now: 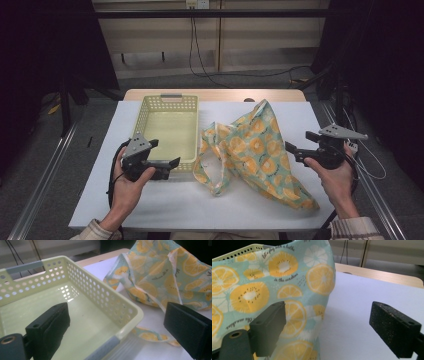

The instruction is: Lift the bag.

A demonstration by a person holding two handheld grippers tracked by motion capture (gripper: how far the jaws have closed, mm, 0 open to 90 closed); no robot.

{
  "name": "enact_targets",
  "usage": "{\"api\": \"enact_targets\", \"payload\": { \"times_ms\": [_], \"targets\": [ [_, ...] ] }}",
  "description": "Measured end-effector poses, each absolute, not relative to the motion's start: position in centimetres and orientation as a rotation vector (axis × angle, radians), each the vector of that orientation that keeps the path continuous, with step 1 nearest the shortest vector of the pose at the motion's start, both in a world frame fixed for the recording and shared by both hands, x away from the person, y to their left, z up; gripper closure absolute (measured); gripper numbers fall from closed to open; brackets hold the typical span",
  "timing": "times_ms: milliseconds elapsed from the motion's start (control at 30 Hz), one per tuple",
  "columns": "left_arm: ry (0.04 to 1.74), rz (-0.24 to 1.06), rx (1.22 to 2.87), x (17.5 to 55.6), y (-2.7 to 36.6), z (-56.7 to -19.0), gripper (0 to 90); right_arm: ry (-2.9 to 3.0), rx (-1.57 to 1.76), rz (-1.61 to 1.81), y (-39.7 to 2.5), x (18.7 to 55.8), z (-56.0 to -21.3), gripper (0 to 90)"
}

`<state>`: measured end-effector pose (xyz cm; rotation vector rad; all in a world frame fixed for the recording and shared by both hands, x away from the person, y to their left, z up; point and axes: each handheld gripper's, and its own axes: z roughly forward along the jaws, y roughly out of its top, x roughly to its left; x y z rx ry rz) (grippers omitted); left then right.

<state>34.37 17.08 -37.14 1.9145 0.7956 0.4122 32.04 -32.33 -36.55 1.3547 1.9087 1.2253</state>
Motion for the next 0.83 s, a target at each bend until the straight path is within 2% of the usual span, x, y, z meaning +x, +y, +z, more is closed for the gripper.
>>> {"api": "enact_targets", "payload": {
  "times_ms": [500, 833],
  "targets": [
    [0.885, 0.463, 1.858, 31.7, 20.3, -39.8, 6.1, 1.848, 1.410, 1.219, -32.4, 28.8, -39.8, 13.8],
    [0.908, 0.507, 1.847, 32.2, 20.8, -40.3, 6.4, 1.845, 1.418, 1.222, -32.4, 28.9, -40.0, 13.4]
  ]
}}
